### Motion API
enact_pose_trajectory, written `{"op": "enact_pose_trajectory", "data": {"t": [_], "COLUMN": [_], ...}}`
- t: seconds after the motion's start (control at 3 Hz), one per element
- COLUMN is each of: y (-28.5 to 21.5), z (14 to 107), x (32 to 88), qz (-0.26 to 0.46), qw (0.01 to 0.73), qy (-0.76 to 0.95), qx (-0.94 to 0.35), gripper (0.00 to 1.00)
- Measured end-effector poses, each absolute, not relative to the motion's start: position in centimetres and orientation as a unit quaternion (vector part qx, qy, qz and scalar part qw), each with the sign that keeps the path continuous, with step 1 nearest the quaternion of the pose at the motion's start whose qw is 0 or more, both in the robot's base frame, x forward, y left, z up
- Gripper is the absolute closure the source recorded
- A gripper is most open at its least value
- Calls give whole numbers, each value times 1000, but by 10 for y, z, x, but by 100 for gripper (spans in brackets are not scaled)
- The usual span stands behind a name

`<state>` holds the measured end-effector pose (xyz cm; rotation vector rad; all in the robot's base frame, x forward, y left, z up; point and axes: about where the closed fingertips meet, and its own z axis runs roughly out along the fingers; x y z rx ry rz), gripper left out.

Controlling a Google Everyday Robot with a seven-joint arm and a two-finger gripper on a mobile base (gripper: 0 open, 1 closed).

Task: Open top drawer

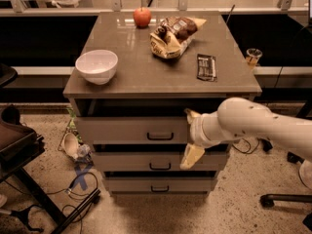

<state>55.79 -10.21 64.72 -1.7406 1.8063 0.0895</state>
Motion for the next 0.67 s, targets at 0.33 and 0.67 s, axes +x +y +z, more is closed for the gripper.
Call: {"op": "enact_pose_trajectory", "data": {"t": [0.33, 0.67], "y": [-104, -109], "z": [658, 674], "x": [564, 573], "qz": [26, 13], "qw": [303, 269], "qy": [687, 693], "qx": [-661, -669], "gripper": [0, 0]}}
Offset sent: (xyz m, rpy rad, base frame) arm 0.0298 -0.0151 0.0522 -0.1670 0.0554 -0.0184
